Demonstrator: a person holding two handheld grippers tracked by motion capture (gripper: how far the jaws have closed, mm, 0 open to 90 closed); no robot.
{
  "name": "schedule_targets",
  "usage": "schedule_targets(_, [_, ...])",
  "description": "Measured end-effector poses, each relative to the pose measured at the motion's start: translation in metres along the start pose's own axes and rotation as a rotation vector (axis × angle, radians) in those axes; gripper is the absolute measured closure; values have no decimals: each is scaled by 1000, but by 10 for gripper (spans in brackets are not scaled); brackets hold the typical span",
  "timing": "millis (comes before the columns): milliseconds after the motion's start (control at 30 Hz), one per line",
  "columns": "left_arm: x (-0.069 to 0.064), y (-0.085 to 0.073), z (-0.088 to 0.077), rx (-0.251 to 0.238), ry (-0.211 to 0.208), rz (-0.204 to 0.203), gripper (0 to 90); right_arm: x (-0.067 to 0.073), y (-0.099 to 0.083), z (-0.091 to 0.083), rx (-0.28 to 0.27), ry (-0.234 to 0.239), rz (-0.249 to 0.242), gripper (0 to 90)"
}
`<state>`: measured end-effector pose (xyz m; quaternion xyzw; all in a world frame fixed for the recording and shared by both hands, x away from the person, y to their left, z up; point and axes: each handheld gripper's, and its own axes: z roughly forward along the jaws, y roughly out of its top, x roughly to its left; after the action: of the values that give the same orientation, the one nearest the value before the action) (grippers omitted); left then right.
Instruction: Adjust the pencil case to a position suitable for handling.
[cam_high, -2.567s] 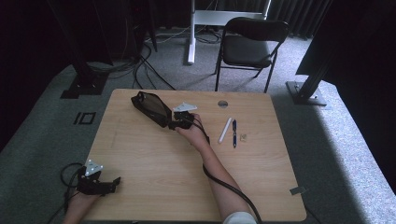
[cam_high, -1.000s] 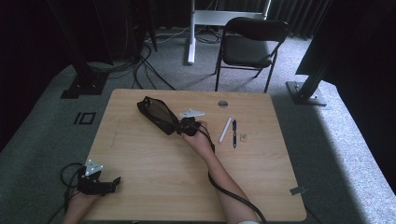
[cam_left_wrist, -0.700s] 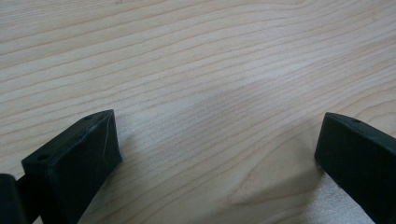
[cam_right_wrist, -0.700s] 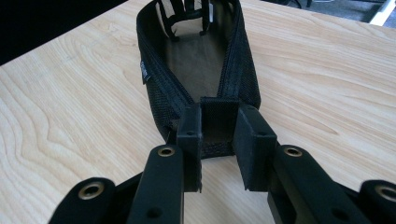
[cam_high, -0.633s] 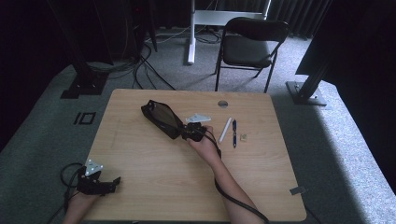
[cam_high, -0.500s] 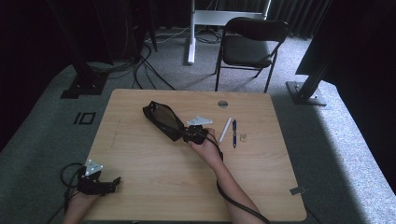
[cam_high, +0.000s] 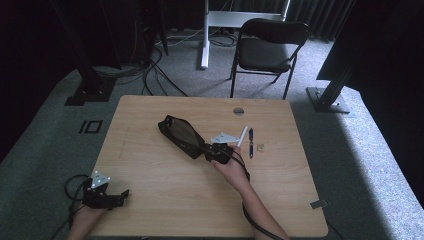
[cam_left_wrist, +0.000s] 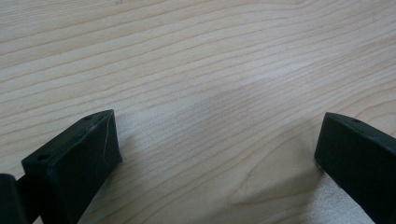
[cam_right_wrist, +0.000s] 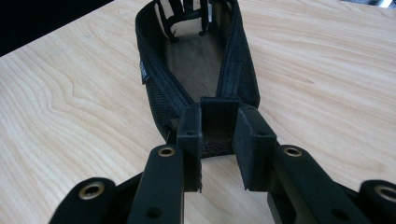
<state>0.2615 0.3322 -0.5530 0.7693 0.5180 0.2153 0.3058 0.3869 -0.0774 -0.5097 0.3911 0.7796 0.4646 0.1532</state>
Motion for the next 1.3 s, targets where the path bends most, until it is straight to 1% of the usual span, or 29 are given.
schedule_targets(67, [0,0,0,0,0,0,2,-1,-4,-5,-4,7,12,729])
schedule_targets(167, [0,0,0,0,0,0,2,-3,-9,-13,-7,0,13,729])
schedule_targets(333, [0,0,0,0,0,0,2,-4,-15,-28,-1,4,-2,729])
schedule_targets(500, [0,0,0,0,0,0,2,-7,-22,-43,1,-1,-15,729])
schedule_targets(533, [0,0,0,0,0,0,2,-7,-22,-43,1,-1,-15,729])
schedule_targets(633, [0,0,0,0,0,0,2,-10,-30,-55,6,-6,-20,729])
schedule_targets(833, [0,0,0,0,0,0,2,-18,-41,-72,-12,-25,3,729])
schedule_targets(1067, [0,0,0,0,0,0,2,-26,-55,-92,-6,-33,17,729])
schedule_targets(1167, [0,0,0,0,0,0,2,-27,-60,-100,-3,-34,26,729])
schedule_targets(1300, [0,0,0,0,2,-3,2,-27,-65,-110,-1,-34,22,729])
